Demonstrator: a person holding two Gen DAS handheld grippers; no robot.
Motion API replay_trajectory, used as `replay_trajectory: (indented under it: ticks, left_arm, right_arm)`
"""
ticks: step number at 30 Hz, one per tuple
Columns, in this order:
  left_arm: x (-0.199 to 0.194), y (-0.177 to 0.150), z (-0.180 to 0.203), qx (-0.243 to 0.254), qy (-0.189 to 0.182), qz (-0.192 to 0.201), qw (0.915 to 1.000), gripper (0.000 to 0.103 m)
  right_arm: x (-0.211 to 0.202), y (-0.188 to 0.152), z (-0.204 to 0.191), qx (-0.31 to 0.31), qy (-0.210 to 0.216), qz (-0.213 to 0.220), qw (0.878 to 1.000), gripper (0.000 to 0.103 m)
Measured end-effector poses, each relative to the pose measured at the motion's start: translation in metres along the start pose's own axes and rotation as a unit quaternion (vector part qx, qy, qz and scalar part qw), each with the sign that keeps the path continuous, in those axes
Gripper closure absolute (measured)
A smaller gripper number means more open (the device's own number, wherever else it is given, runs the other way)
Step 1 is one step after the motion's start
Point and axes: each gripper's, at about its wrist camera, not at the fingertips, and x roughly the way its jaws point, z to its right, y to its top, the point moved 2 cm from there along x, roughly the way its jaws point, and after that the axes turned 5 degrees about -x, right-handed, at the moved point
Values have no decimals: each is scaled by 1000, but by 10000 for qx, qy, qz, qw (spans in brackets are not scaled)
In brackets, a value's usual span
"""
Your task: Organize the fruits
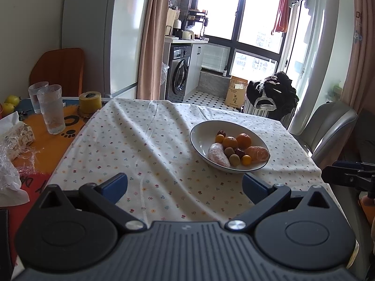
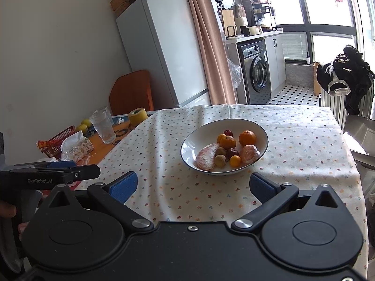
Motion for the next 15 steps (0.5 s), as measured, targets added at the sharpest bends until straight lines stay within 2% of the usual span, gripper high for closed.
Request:
replay_trajectory:
  ticks: [15]
  left_arm:
    - [1,-1,0,6,-6,-12,10000,0]
  right_arm:
    - [1,-2,1,4,-4,-16,10000,0]
